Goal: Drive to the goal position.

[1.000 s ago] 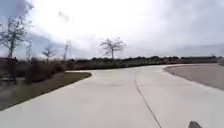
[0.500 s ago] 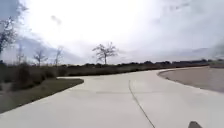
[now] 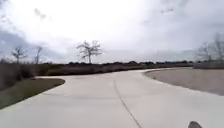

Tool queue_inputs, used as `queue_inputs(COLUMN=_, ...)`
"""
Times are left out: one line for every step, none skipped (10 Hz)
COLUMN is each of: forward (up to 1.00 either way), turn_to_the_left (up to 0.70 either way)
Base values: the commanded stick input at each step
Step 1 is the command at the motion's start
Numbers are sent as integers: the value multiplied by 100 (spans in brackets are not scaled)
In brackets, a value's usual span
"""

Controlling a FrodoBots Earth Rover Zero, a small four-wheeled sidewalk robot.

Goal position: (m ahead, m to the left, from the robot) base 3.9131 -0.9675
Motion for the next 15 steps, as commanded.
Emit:
queue_inputs(forward=100, turn_to_the_left=0)
queue_inputs(forward=100, turn_to_the_left=0)
queue_inputs(forward=100, turn_to_the_left=0)
queue_inputs(forward=100, turn_to_the_left=0)
queue_inputs(forward=100, turn_to_the_left=0)
queue_inputs(forward=100, turn_to_the_left=0)
queue_inputs(forward=100, turn_to_the_left=0)
queue_inputs(forward=100, turn_to_the_left=0)
queue_inputs(forward=100, turn_to_the_left=0)
queue_inputs(forward=100, turn_to_the_left=0)
queue_inputs(forward=100, turn_to_the_left=0)
queue_inputs(forward=100, turn_to_the_left=0)
queue_inputs(forward=100, turn_to_the_left=0)
queue_inputs(forward=100, turn_to_the_left=0)
queue_inputs(forward=100, turn_to_the_left=3)
